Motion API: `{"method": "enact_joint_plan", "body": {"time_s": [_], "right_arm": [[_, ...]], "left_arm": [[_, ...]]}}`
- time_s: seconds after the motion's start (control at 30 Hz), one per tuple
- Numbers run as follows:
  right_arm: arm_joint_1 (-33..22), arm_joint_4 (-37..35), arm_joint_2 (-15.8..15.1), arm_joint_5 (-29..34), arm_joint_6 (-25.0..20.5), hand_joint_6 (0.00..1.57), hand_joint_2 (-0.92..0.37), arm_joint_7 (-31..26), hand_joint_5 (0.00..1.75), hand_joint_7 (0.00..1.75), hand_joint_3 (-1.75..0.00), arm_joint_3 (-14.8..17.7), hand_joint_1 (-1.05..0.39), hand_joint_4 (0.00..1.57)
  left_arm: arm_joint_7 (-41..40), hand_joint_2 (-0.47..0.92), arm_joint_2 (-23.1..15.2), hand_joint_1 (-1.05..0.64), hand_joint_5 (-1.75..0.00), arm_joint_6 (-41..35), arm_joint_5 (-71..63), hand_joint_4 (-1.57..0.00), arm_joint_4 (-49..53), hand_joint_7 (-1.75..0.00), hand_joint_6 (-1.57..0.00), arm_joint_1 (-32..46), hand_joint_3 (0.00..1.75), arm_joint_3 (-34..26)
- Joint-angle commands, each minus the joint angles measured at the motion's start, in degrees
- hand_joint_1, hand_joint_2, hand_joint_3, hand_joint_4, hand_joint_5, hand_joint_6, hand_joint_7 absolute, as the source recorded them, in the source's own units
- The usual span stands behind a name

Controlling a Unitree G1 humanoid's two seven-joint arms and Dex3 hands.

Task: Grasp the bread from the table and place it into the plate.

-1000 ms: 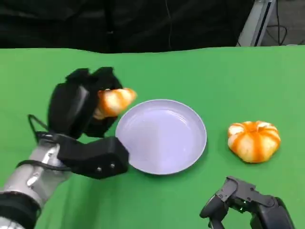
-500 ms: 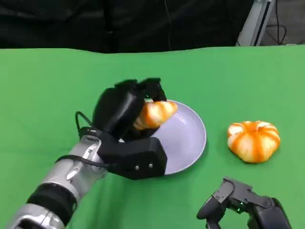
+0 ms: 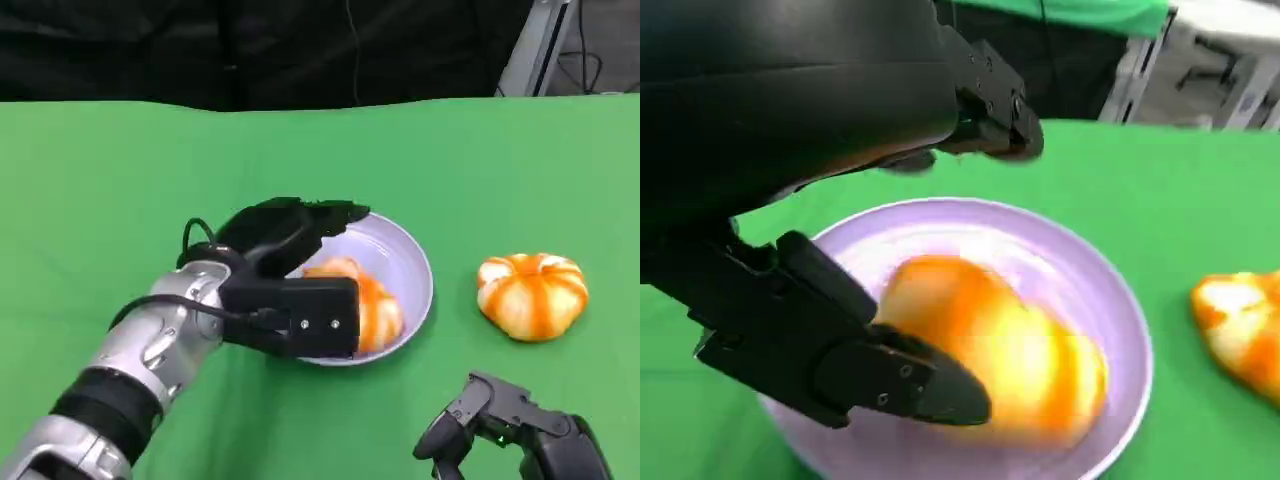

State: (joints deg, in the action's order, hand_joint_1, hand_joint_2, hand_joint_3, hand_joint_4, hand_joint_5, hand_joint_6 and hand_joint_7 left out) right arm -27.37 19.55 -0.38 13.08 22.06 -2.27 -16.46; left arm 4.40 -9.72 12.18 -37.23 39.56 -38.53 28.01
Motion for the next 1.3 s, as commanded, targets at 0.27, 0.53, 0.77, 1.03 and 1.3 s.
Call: {"method": "enact_joint_plan", "body": {"time_s": [0.27,0.53,0.77,1.03,1.3], "right_arm": [[-0.59,1.27,-0.51,-0.79,-0.16,0.8,-0.35,0.11,1.59,1.27,-1.3,0.51,-0.08,0.72],[-0.34,1.48,-0.47,-1.8,-0.88,0.8,-0.35,0.41,1.59,1.27,-1.3,1.07,-0.08,0.72],[-0.29,1.92,-0.29,-2.18,-1.77,0.79,-0.36,0.58,1.6,1.28,-1.29,1.02,-0.09,0.7],[-0.59,2.62,-0.48,-2.06,-2.36,0.79,-0.35,0.99,1.62,1.29,-1.29,0.82,-0.08,0.71],[-0.63,2.47,-1.14,-3.03,-1.92,0.8,-0.35,1.41,1.6,1.28,-1.3,1.66,-0.09,0.71]], "left_arm": [[8.96,0.92,-6.73,-0.85,0.0,-0.74,4.9,-0.01,-15.78,-0.02,-0.06,6.12,0.36,-4.0],[10.21,0.92,-9.62,-0.49,-0.16,1.91,18.05,-0.25,-32.64,-0.1,-0.25,19.66,0.29,-14.64],[15.27,0.92,-12.06,-0.25,-0.81,3.29,32.58,-0.27,-43.55,-0.11,-0.46,30.44,0.35,-23.42],[9.45,0.51,-4.35,-0.01,-1.58,14.06,41.66,-0.63,-48.5,-1.37,-0.56,47.95,1.21,-31.5],[6.34,0.73,1.94,-0.01,-1.69,7.84,45.17,-0.63,-57.3,-1.47,-0.57,59.18,0.83,-31.39]]}}
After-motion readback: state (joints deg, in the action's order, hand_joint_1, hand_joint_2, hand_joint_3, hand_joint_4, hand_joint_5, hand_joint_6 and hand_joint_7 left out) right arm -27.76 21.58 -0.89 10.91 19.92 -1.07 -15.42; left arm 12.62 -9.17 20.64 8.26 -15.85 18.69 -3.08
